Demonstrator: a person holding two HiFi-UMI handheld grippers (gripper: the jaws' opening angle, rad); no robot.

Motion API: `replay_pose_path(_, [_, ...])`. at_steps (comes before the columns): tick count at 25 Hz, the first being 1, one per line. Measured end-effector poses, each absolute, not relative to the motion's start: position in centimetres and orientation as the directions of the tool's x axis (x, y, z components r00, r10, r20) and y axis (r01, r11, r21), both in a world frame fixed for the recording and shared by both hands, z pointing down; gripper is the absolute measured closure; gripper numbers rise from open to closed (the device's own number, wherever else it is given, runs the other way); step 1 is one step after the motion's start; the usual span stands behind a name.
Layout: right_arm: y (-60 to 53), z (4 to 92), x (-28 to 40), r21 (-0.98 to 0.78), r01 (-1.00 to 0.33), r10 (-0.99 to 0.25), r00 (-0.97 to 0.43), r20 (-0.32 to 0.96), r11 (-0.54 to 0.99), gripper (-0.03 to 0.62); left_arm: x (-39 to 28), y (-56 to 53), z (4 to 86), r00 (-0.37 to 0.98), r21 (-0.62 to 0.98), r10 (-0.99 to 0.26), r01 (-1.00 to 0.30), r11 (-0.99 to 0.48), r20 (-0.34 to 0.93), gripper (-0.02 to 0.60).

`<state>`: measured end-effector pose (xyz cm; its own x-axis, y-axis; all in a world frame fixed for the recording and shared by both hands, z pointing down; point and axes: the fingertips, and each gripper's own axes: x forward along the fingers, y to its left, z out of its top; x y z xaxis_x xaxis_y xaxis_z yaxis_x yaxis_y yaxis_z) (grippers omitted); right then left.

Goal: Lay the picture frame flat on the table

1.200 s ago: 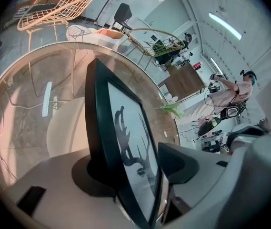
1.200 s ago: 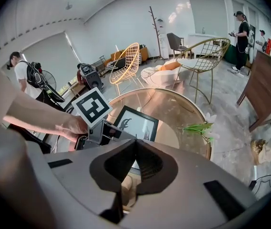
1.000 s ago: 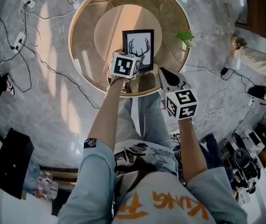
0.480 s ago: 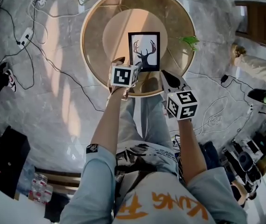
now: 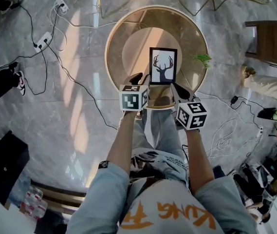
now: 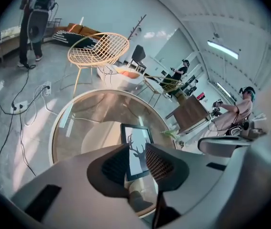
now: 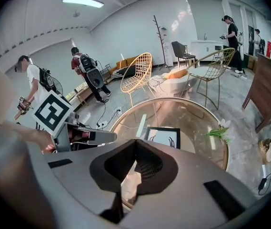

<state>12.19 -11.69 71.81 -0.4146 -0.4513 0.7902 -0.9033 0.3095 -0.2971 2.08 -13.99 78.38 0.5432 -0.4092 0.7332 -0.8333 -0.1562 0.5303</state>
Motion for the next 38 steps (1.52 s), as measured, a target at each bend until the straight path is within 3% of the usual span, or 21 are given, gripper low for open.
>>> replay_pose_path(5, [-12.3,68.6,10.5,-0.292,-0.902,-0.496,-0.422,0.759,0.319,0.595,-1.3,-14.7,72.4,0.474,0.504,-0.532,-0.858,-0.1,0.702,0.537])
replay_pose_path(9, [-12.8,66.1,9.8,-0.289,-0.902,-0.53,-0.424,0.734,0.321,0.595,-2.7,-15.4,67.5,0.423,0.461,-0.622,-0.881,-0.11,0.659,0.555])
replay_pose_path(16, [-14.3,60.9,9.0,-0.305,-0.901,-0.611,-0.433,0.663,0.308,0.595,-4.3,-16.1,60.1,0.352,0.421,-0.738,-0.902,-0.101,0.576,0.561])
replay_pose_path(21, [-16.7,55.3,9.3,-0.311,-0.887,-0.685,-0.461,0.564,0.342,0.597,-3.7,-17.5,55.1,0.356,0.374,-0.788,-0.911,-0.172,0.503,0.561])
replay_pose_path(38, [-22.7,38.1,12.6,-0.137,-0.906,-0.861,-0.424,0.282,0.401,0.597,-1.9,-22.5,36.4,0.344,0.153,-0.916,-0.936,-0.317,0.205,0.561])
